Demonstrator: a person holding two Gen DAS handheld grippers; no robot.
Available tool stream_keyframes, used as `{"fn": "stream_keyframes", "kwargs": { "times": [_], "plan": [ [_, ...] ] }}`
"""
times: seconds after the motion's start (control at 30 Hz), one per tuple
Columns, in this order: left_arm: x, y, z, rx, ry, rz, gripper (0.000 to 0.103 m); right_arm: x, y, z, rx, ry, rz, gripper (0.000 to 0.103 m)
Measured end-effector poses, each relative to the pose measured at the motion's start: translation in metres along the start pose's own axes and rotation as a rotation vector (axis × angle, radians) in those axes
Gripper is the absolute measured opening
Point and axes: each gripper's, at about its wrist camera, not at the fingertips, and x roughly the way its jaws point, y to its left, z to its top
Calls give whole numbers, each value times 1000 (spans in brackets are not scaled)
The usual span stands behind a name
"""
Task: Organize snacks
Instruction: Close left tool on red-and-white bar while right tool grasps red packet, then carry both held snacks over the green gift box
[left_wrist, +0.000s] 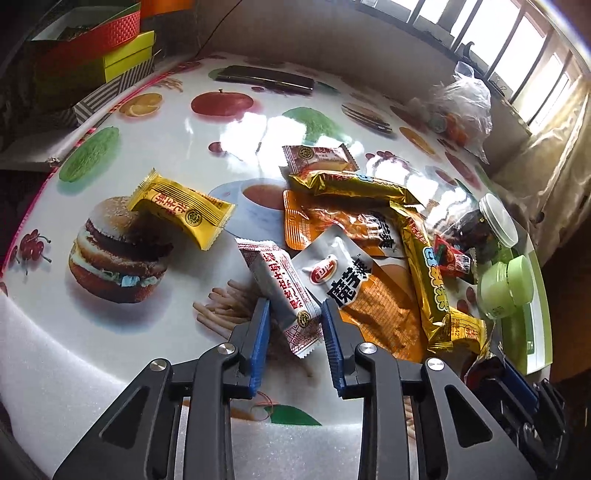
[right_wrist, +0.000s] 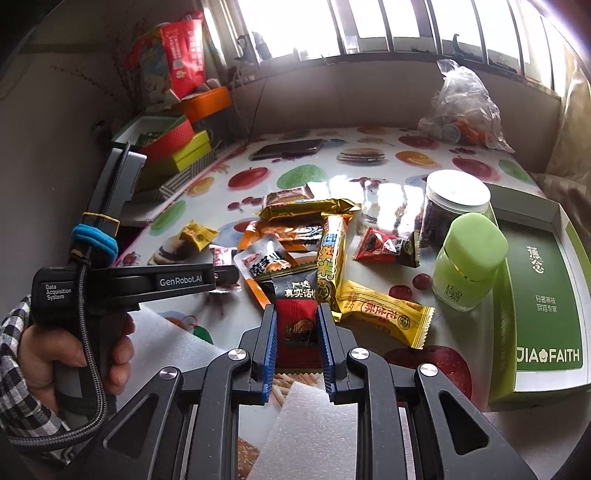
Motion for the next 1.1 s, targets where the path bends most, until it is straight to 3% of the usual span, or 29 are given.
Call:
{"fn": "stream_keyframes", "kwargs": {
  "times": [0.57, 1.1],
  "plan": [
    [-52, -44, 8, 151, -96, -91, 30, -34, -13, 16, 47, -89, -60, 20],
    [-60, -130, 16, 315, -113, -229, 30, -84, -78, 21, 153, -184, -197, 20]
  ]
}}
